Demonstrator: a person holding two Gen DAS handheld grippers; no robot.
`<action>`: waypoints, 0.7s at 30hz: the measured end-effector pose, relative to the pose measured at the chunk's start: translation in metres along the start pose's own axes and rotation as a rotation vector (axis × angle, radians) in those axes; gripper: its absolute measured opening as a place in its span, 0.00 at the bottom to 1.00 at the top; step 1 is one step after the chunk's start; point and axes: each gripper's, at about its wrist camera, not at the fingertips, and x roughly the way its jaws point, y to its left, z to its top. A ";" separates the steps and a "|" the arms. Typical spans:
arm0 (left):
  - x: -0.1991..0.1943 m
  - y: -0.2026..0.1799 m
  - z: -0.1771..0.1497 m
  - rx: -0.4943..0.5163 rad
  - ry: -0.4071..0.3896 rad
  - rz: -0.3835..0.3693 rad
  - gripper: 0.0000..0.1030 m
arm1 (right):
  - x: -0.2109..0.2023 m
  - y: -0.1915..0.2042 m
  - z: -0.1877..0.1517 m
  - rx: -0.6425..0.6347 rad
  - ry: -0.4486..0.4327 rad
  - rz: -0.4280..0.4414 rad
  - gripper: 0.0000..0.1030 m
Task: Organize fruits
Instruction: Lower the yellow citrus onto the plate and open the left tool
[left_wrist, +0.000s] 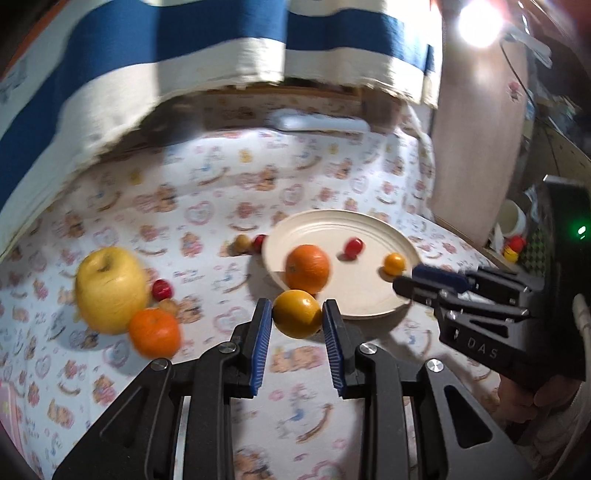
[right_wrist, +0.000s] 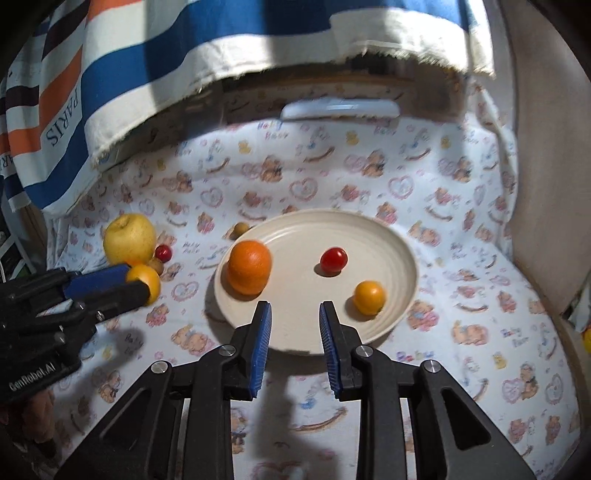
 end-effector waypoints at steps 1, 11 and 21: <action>0.004 -0.004 0.002 0.005 0.012 -0.017 0.26 | -0.005 -0.002 0.002 0.003 -0.021 -0.014 0.27; 0.047 -0.025 0.013 0.023 0.085 -0.117 0.26 | -0.012 -0.023 0.010 0.079 -0.042 -0.055 0.28; 0.061 -0.023 0.011 0.017 0.088 -0.126 0.27 | -0.014 -0.025 0.014 0.071 -0.058 -0.085 0.33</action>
